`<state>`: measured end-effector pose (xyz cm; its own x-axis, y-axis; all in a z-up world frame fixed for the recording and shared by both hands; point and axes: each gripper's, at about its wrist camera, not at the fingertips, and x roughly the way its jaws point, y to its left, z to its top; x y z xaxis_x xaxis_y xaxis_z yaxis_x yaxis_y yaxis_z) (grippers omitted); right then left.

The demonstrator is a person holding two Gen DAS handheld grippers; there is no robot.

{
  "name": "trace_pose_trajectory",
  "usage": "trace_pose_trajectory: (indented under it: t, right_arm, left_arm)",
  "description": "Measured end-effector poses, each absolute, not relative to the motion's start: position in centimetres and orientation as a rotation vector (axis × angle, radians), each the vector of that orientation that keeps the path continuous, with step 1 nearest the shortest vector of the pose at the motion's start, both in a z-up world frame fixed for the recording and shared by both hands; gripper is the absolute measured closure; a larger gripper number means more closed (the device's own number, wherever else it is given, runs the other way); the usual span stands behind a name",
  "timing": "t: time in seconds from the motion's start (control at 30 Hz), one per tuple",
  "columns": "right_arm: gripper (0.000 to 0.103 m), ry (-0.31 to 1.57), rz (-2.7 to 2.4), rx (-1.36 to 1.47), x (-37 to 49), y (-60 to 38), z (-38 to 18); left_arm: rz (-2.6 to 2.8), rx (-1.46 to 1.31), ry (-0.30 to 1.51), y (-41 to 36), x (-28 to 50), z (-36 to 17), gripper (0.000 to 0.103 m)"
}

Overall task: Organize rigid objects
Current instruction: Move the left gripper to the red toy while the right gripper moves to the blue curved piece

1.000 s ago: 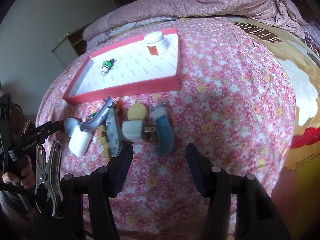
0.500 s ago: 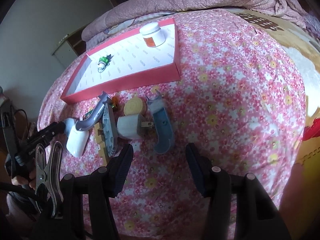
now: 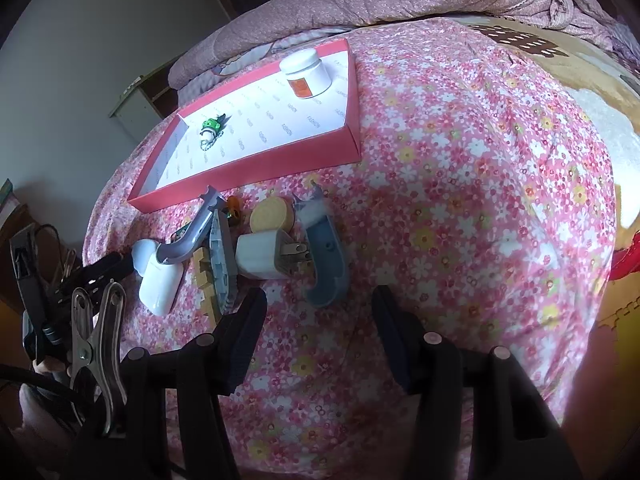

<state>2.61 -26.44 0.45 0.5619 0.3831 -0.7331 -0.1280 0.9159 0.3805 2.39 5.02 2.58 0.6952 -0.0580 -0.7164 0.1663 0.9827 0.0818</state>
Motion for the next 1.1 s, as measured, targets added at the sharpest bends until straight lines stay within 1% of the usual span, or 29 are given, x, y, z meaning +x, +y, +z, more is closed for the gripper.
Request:
trace_pose_trajectory:
  t: [0.2, 0.27, 0.47, 0.53, 0.6, 0.77, 0.8, 1.03, 1.1]
  right_arm:
    - [0.047, 0.927, 0.306, 0.308, 2.6, -26.6, 0.4]
    - [0.047, 0.926, 0.3, 0.29, 2.6, -26.4, 0.4]
    - [0.047, 0.928, 0.287, 0.279, 2.7, -26.1, 0.6]
    - [0.053, 0.93, 0.284, 0.279, 2.7, -26.1, 0.6]
    - [0.061, 0.934, 0.278, 0.286, 3.0, -26.3, 0.7]
    - [0.071, 0.928, 0.257, 0.276, 3.2, -26.4, 0.9]
    - [0.072, 0.931, 0.255, 0.27, 3.2, -26.3, 0.8]
    - [0.075, 0.923, 0.271, 0.269, 3.9, -26.0, 0.6]
    - [0.08, 0.914, 0.261, 0.259, 3.9, -26.0, 0.6]
  left_arm:
    - [-0.121, 0.129, 0.787, 4.7, 3.3, 1.9, 0.056]
    - [-0.122, 0.13, 0.777, 4.7, 3.2, 1.8, 0.061]
    - [-0.157, 0.115, 0.748, 4.7, 2.3, 2.1, 0.061]
    - [-0.16, 0.102, 0.74, 4.8, 2.1, 2.4, 0.061]
    - [-0.156, 0.088, 0.734, 5.0, 1.8, 2.6, 0.061]
    - [-0.143, 0.034, 0.732, 6.0, 1.4, 2.9, 0.061]
    - [-0.144, 0.02, 0.734, 6.2, 1.3, 2.9, 0.061]
    - [-0.128, -0.03, 0.751, 7.0, 1.2, 2.9, 0.061]
    - [-0.124, -0.049, 0.761, 7.1, 1.2, 3.0, 0.061]
